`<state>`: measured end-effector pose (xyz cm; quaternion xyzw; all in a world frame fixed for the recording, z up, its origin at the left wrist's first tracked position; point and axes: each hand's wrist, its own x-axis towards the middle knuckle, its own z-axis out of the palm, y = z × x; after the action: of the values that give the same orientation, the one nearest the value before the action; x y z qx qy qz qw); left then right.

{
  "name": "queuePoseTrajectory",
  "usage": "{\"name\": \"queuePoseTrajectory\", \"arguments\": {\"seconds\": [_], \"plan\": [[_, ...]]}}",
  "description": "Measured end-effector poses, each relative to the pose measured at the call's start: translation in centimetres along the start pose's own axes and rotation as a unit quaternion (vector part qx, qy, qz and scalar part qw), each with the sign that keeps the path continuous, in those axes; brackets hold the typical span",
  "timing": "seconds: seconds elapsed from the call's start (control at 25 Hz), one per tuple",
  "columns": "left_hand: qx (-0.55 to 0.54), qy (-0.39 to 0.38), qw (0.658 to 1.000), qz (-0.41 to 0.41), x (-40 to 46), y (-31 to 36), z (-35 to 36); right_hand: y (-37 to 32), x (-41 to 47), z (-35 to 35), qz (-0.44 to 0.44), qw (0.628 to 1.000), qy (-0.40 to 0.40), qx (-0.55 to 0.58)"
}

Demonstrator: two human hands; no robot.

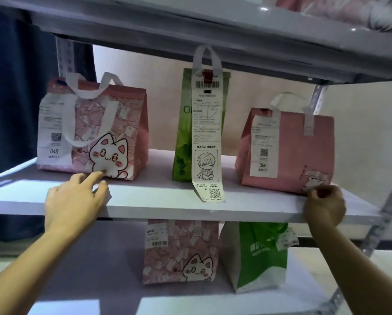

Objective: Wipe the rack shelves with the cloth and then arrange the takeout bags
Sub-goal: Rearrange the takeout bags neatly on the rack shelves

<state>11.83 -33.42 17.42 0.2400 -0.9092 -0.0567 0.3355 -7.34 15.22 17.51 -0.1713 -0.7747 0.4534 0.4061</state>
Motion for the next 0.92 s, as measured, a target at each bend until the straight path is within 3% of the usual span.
{"name": "queuePoseTrajectory", "arguments": {"seconds": [0.12, 0.28, 0.44, 0.52, 0.68, 0.84, 0.92], "plan": [[0.015, 0.048, 0.998, 0.048, -2.0, -0.1, 0.5, -0.6, -1.9, -1.3, -0.020, 0.998, -0.021, 0.047], [-0.041, 0.117, 0.990, 0.063, -4.4, -0.1, 1.8, 0.5, -8.1, -2.1, -0.140, 0.985, -0.075, 0.066], [-0.162, 0.137, 0.975, 0.061, -9.4, 1.3, 3.5, 2.3, -15.4, -2.0, -0.250, 0.958, -0.084, 0.113], [-0.201, 0.107, 0.971, 0.070, -12.4, 2.3, 4.9, 3.6, -19.0, -1.0, -0.292, 0.943, -0.124, 0.102], [-0.222, 0.007, 0.974, 0.052, -16.9, 2.6, 10.3, 6.5, -24.3, 3.0, -0.287, 0.921, -0.246, 0.090], [-0.281, -0.116, 0.952, -0.025, -18.6, 2.3, 16.6, 9.4, -26.5, 8.5, -0.136, 0.924, -0.353, 0.056], [-0.327, -0.183, 0.921, -0.105, -18.6, 2.8, 19.5, 10.2, -27.6, 10.9, -0.084, 0.936, -0.341, 0.026]]}}
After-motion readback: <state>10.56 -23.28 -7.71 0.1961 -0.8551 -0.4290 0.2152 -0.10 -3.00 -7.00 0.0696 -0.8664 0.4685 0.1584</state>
